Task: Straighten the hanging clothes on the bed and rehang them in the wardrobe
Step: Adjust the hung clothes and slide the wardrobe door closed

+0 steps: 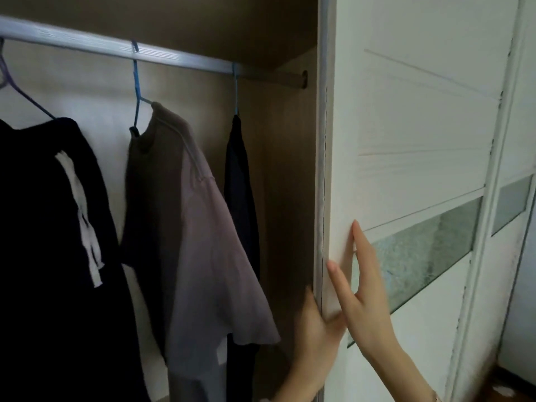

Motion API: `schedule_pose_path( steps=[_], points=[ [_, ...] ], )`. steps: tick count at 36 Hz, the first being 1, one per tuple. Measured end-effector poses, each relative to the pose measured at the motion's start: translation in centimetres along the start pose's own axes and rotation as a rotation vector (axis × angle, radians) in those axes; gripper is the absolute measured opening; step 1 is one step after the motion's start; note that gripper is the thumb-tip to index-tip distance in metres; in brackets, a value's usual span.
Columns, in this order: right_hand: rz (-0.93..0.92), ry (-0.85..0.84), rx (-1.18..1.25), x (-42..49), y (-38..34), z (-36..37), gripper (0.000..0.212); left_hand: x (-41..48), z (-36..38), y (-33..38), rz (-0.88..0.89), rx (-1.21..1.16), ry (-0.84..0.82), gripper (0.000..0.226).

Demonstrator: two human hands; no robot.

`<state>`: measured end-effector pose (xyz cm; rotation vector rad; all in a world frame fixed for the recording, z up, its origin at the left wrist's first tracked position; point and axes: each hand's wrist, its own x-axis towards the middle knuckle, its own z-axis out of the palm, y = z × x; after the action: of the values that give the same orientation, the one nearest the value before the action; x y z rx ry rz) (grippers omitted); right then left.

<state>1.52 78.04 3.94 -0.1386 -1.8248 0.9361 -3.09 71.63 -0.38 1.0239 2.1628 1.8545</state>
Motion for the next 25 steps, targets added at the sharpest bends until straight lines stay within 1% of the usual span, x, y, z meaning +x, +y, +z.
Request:
schedule_pose_path(
  steps=[1,3,4,5,7,8,9,10,12,13,14,17,20,23,25],
  points=[
    [-0.002,0.006,0.02,0.0,0.2,0.0,0.066,0.1,0.1,0.1,-0.014,-0.01,0.008,0.045],
    [-0.009,-0.002,0.052,-0.1,0.2,0.0,0.065,0.2,0.1,0.4,-0.043,-0.038,0.024,0.066],
    [-0.013,0.012,0.044,-0.3,0.4,0.2,0.064,0.2,0.1,0.3,-0.054,-0.035,0.031,0.073],
    [-0.02,0.025,0.032,-0.4,0.3,0.4,0.064,0.2,0.0,0.3,-0.056,-0.014,0.033,0.068],
    [-0.022,0.04,0.041,-0.8,0.3,0.7,0.065,-0.1,-0.4,0.2,-0.05,0.022,0.018,0.045],
    [-0.026,0.04,0.055,-1.0,0.3,0.8,0.066,-0.2,-0.4,0.2,-0.05,0.016,0.028,0.039],
    [-0.02,0.037,0.072,-1.2,0.2,0.8,0.066,-0.4,-0.5,0.3,-0.051,-0.004,0.026,0.041],
    [-0.016,0.032,0.086,-1.3,0.0,0.8,0.066,-0.6,-0.5,0.6,-0.068,-0.049,0.021,0.05],
    [-0.016,0.027,0.092,-1.6,-0.4,0.9,0.064,-1.1,-0.7,1.0,-0.12,-0.118,0.052,0.088],
    [-0.016,0.027,0.1,-1.8,-0.7,0.9,0.063,-1.4,-0.8,0.8,-0.137,-0.14,0.066,0.097],
    [-0.014,0.027,0.114,-2.0,-1.1,1.0,0.061,-1.6,-0.9,0.5,-0.141,-0.147,0.079,0.098],
    [-0.008,0.017,0.155,-3.0,-2.6,1.7,0.06,-2.6,-2.1,0.6,-0.113,-0.1,0.109,0.084],
    [-0.013,-0.002,0.188,-4.2,-4.2,2.8,0.061,-4.1,-4.0,0.6,-0.127,-0.169,0.125,0.084],
    [-0.046,-0.014,0.171,-5.7,-5.9,4.5,0.061,-6.2,-6.7,0.6,-0.095,-0.126,0.153,0.055],
    [-0.08,-0.034,0.171,-6.8,-7.2,5.5,0.065,-7.5,-8.8,0.2,-0.088,-0.11,0.192,0.051]
  ],
)
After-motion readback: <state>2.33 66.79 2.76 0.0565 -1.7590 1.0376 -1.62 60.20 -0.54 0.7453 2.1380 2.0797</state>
